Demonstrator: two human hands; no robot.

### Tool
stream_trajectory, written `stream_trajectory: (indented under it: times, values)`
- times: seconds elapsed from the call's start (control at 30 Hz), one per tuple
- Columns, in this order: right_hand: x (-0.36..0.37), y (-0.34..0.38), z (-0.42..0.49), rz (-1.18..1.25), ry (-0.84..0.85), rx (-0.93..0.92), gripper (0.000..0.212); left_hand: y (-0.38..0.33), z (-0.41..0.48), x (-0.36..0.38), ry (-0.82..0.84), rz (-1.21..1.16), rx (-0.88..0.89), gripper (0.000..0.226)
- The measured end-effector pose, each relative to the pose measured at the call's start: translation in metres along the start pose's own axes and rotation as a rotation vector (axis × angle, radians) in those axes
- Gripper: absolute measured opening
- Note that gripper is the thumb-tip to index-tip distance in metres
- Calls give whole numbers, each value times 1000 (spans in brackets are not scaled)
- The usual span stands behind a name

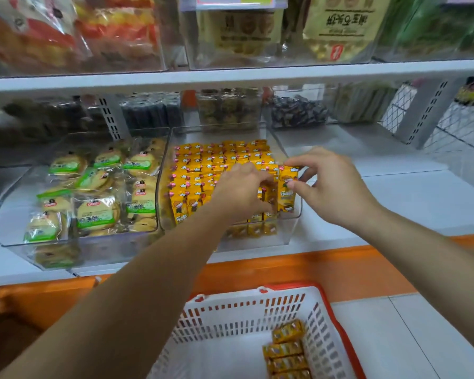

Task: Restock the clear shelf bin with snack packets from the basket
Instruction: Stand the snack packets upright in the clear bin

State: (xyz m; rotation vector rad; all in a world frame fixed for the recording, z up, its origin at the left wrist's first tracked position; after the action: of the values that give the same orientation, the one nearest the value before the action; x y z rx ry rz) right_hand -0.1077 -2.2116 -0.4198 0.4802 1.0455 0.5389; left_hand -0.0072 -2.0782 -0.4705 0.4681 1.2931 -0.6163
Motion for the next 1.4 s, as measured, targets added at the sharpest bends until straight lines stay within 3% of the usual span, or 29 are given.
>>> stream_trajectory:
  times: [0.13, 0.3, 0.5, 0.7, 0.83, 0.97, 1.13, 1.27, 1.4]
  values:
    - [12, -11, 8, -203, 20, -15, 37, 12, -2, 9, -85, -44, -11, 41]
    - [24, -19, 13, -300, 24, -48, 33, 28, -6, 10, -74, -160, -105, 44]
    - [49, -20, 24, -508, 242, -22, 39, 23, -6, 11, -85, -109, -107, 44]
    - [54, -15, 25, -607, 275, -4, 39, 20, -5, 12, -108, -51, -110, 43]
    - [48, -10, 24, -593, 345, -7, 36, 15, -3, 6, -56, 2, -123, 44]
    - [27, 12, 12, -540, 240, -12, 42, 8, -13, -26, -32, -47, -137, 46]
    - [-7, 34, -25, -310, 112, -53, 31, 2, -87, -67, -135, -317, -99, 12]
    - [11, 28, -73, -10, 274, 58, 13, -7, -155, -36, 90, -329, -71, 5]
    - [67, -10, -134, 5, 540, 192, 10, -14, -198, 41, 377, -293, -127, 16]
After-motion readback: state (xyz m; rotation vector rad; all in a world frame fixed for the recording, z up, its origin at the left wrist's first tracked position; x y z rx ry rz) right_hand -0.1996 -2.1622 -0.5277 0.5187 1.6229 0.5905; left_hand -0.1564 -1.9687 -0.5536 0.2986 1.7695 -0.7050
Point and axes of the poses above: each hand's wrist, its own z-axis towards the middle knuckle, its own x-axis out of the palm, y = z × x, the point moved 4 cm from there along z, towards the middle knuckle, and after that the axes turned 10 degrees about z, right-handed, at the moved point
